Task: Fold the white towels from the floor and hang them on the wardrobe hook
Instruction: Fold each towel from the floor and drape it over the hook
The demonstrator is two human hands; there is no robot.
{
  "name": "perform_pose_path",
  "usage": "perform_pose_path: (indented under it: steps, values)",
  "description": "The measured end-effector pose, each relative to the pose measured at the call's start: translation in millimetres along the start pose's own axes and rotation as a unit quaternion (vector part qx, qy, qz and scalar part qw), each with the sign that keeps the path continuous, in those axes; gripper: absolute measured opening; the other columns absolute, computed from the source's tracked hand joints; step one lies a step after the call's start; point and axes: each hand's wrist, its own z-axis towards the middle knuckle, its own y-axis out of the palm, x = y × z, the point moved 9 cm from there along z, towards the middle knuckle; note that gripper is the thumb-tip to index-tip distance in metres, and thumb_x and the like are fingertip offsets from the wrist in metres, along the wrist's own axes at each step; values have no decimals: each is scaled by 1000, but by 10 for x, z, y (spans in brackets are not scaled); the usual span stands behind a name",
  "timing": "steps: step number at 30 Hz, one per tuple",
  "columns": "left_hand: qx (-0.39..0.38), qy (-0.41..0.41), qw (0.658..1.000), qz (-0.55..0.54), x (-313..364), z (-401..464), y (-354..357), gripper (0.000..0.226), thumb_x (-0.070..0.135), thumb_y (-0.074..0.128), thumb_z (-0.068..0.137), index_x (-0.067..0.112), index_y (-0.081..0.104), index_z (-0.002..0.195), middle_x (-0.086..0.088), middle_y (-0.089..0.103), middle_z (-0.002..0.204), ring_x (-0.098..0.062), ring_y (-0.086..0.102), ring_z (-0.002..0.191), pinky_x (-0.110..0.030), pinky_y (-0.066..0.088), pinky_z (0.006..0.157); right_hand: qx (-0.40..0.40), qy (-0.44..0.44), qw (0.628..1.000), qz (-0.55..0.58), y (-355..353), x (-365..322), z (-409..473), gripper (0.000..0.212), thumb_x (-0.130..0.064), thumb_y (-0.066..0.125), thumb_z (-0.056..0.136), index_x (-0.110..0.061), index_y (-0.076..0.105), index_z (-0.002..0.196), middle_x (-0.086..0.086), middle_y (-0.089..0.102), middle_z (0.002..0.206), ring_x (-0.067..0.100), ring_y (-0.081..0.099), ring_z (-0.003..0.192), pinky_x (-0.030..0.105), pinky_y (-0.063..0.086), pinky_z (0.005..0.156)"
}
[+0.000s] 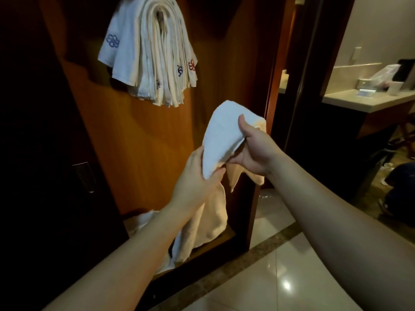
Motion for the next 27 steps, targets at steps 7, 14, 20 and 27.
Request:
perform_pose_path:
  steps: [7,14,20,27]
  values:
    - [82,33,992,95,205,187,-198,59,26,51,102,33,26,155,7,55,138,-8,61,103,-26,59,78,43,-43,996,60,116,-172,104,45,-50,62,95,-21,52,128,7,71,120,27,68,111,45,63,80]
    - [69,123,979,147,500,343,-177,51,13,51,98,26,40,146,2,62,121,-19,64,98,-37,54,72,81,-111,981,-139,197,-224,144,97,-62,78,65,-7,50,139,13,62,134,31,61,123,50,46,111]
    - [29,52,997,47,157,332,-43,59,57,47,98,41,29,152,15,44,152,-7,46,132,-23,43,92,181,-112,965,-154,169,-286,223,28,-50,56,90,-23,51,97,8,62,112,30,60,113,52,49,105]
    - [65,-13,991,118,-615,218,66,30,37,55,97,32,52,127,15,61,106,-3,61,93,-24,51,74,164,-122,979,-13,132,-524,389,36,-46,52,99,-18,50,122,7,66,124,28,62,115,54,49,104]
